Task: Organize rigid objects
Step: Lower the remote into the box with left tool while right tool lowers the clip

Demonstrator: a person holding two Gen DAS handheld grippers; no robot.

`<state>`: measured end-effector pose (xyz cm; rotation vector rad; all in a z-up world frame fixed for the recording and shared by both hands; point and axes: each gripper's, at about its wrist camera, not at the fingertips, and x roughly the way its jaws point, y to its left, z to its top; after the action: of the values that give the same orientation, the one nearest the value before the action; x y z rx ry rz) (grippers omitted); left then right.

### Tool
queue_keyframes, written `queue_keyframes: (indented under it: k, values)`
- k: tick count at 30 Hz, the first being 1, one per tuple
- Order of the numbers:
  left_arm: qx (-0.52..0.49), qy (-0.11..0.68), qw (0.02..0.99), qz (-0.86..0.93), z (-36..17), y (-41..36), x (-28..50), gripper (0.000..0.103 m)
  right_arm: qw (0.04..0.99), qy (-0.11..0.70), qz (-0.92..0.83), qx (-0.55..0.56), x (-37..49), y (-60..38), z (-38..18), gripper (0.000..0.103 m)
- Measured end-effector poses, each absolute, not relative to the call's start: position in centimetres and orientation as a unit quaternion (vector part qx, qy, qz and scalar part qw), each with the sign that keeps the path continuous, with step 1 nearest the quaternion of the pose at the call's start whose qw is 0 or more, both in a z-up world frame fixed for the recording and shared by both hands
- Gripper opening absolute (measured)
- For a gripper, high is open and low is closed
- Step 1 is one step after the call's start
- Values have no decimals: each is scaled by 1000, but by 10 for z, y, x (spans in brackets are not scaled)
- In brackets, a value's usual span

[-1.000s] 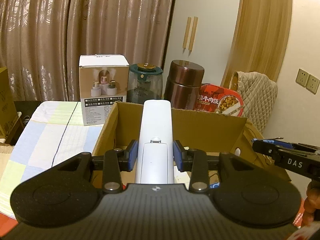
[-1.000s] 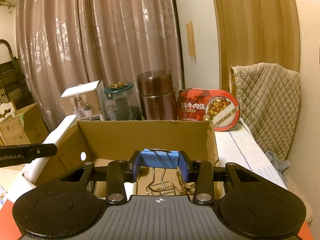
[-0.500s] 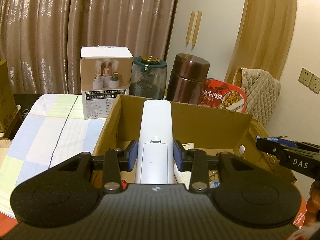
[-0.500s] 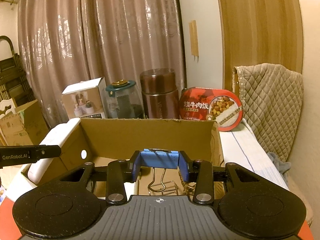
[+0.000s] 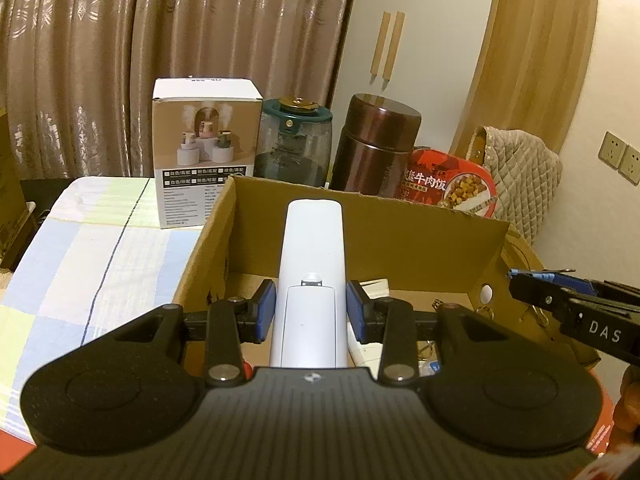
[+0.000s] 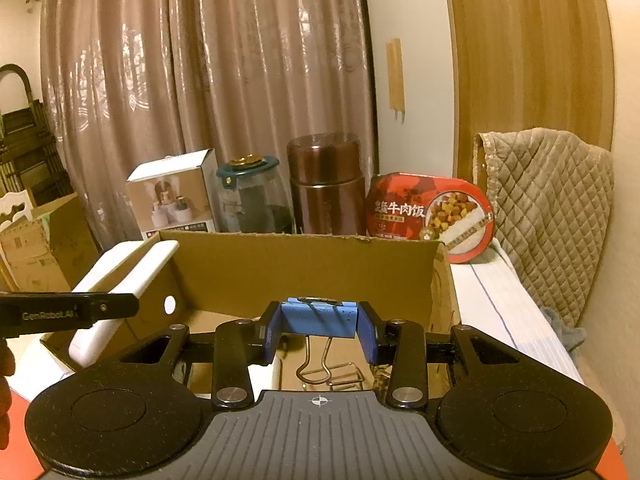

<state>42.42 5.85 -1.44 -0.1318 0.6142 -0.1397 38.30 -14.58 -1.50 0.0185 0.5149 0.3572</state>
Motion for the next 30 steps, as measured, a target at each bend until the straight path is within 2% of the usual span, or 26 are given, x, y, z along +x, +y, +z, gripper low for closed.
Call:
queue_keyframes:
  k: [30]
  values:
    - [-63, 290, 952, -74, -9, 49, 421, 35, 949, 261, 177, 20, 382, -146, -19, 37]
